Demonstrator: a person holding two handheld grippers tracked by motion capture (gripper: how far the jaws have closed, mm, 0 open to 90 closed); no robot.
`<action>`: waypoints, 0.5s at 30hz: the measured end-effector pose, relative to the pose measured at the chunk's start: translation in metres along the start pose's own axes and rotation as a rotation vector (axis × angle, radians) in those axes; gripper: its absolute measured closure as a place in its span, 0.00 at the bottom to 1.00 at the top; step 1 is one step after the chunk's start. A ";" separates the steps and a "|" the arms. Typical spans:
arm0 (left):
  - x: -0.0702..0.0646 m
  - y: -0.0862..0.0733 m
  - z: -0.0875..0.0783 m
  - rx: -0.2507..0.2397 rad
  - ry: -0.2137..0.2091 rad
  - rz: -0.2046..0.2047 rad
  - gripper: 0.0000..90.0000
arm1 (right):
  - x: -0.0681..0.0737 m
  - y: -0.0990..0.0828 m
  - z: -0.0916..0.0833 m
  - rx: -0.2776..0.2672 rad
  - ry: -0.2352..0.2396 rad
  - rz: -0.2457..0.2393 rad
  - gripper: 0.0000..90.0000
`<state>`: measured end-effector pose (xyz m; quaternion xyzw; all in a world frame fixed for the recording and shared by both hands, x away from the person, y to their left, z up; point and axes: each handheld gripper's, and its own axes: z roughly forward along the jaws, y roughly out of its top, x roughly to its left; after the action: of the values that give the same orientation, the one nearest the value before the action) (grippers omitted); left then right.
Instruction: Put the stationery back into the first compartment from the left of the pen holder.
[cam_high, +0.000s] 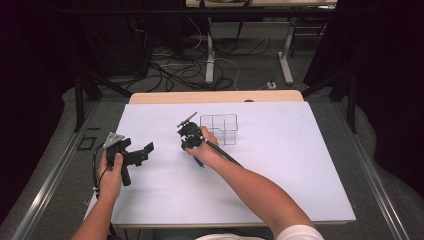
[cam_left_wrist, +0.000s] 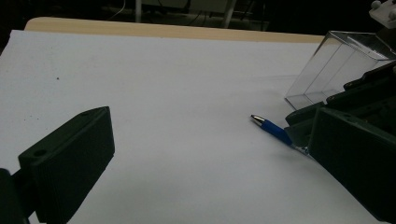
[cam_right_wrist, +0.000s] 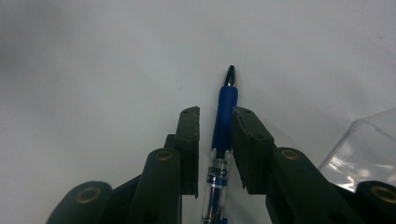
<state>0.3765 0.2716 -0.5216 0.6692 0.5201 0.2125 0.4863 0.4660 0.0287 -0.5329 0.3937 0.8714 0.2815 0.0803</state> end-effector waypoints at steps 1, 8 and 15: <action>0.000 0.000 0.000 0.000 0.000 0.000 0.00 | 0.000 0.000 0.000 0.006 0.001 0.001 0.82; 0.000 0.000 0.000 0.004 0.000 0.005 0.00 | -0.002 0.000 0.002 0.048 -0.007 0.010 0.82; 0.000 0.000 0.000 0.006 0.000 0.003 0.00 | -0.004 -0.002 0.006 0.028 -0.020 0.016 0.84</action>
<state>0.3765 0.2716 -0.5219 0.6714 0.5200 0.2116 0.4838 0.4696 0.0280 -0.5394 0.4047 0.8711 0.2662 0.0810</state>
